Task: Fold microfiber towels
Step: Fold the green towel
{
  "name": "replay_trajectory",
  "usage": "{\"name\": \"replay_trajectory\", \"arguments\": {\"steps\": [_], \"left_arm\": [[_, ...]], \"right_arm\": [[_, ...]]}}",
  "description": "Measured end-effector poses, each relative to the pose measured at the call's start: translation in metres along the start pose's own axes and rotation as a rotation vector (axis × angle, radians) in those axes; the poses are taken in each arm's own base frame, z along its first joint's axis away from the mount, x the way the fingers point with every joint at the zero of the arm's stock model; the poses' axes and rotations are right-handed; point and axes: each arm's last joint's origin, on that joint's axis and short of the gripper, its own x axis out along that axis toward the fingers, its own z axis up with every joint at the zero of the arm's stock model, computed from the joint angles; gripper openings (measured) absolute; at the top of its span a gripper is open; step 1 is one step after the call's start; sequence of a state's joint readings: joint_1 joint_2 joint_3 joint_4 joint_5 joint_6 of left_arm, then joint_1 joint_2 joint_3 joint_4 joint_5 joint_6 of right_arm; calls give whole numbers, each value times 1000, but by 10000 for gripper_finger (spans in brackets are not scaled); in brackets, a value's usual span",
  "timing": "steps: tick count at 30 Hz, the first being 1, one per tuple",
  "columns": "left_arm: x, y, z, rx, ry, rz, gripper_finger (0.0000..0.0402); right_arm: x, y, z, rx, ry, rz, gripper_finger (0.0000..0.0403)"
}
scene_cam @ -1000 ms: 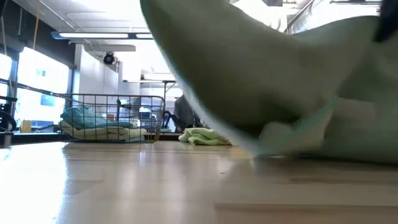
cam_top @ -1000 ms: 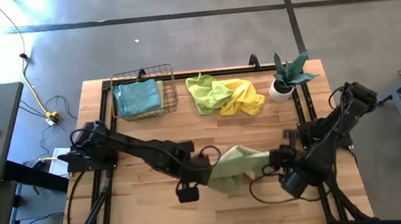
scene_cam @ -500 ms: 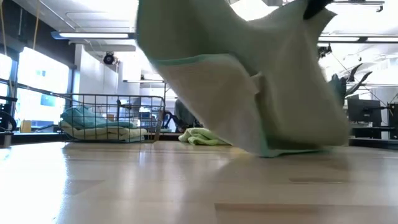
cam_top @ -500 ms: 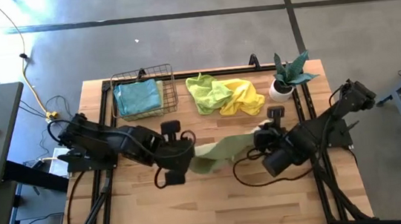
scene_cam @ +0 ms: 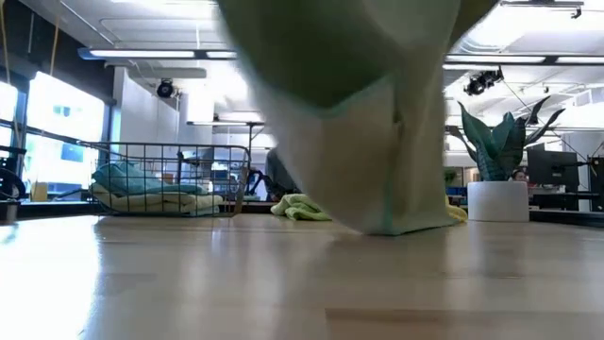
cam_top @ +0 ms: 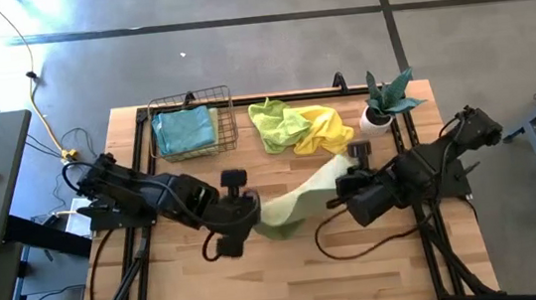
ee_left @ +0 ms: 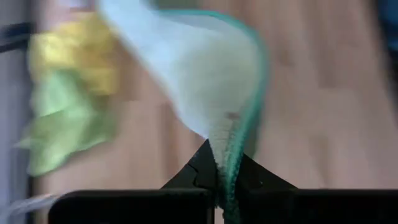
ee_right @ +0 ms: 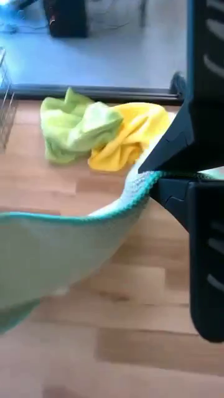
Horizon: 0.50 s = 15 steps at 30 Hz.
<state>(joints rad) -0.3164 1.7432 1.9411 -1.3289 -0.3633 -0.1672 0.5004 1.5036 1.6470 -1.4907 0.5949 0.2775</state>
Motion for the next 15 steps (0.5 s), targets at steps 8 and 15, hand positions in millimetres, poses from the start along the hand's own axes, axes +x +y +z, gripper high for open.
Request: {"name": "replay_trajectory", "arguments": {"steps": [8,15], "left_arm": [[-4,12,1,-123,-105,471,0],[-1,0,3,-49,-43,77,0]], "right_arm": [[-2,-17,1,33,-117,-490,0],[2,-5,3,-37,-22,-48,0]]}}
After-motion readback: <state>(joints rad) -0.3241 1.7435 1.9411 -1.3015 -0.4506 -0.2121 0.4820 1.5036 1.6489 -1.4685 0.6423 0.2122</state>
